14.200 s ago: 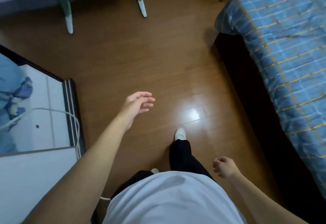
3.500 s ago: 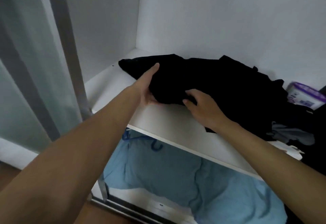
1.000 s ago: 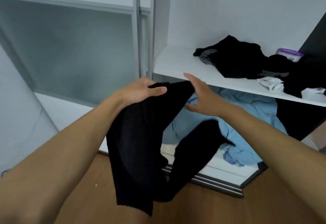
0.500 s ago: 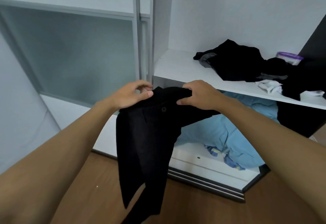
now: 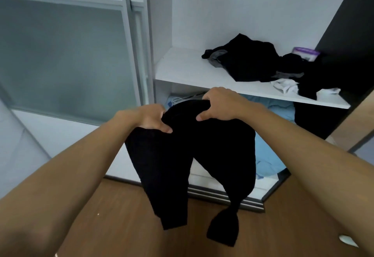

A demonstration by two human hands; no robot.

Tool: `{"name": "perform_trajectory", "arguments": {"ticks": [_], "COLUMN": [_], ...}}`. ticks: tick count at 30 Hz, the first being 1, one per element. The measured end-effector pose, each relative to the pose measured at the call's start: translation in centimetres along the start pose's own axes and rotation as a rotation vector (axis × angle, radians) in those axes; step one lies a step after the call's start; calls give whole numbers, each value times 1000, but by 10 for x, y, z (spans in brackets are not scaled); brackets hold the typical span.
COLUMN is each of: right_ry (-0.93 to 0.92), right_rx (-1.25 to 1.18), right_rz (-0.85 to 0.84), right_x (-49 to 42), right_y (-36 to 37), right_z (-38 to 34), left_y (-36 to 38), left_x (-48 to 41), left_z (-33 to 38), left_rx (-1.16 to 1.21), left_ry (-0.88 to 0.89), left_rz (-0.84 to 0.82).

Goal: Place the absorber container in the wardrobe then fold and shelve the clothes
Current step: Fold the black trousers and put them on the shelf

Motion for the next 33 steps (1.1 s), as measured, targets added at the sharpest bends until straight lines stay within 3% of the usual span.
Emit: {"name": "perform_trajectory", "arguments": {"ticks": [3, 7, 12, 15, 18, 23, 29, 33], "right_ry": [49, 142, 235, 270, 343, 311, 330, 350], "right_rx": [69, 154, 85, 73, -31, -333, -581, -346], "right_rz": [-38, -149, -12, 99, 118, -11, -45, -98], "right_x": [5, 15, 20, 22, 24, 29, 40, 48], "right_y": [-4, -2, 4, 6, 9, 22, 30, 35], "right_z": [19, 53, 71, 71, 77, 74, 55, 46], "left_y": [-3, -1, -4, 3, 13, 22, 28, 24], "left_x": [-15, -30, -43, -43, -45, -56, -63, -60], "left_z": [9, 22, 39, 45, 51, 71, 88, 92], "left_rx": [-188, -184, -125, 136, 479, 969, 1274, 1376], "left_ry": [-1, 34, 3, -73, -104, -244, -317, -299], "left_rz": [-7, -6, -191, -248, -85, 247, 493, 540]}}
Point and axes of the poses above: each hand's wrist, its own x-axis away from the middle knuckle, its own y-axis out of the palm, z = x × y, the point moved 1 cm from there along -x, towards the middle knuckle, and after that the axes turned 14 degrees about y, right-handed, at the moved point
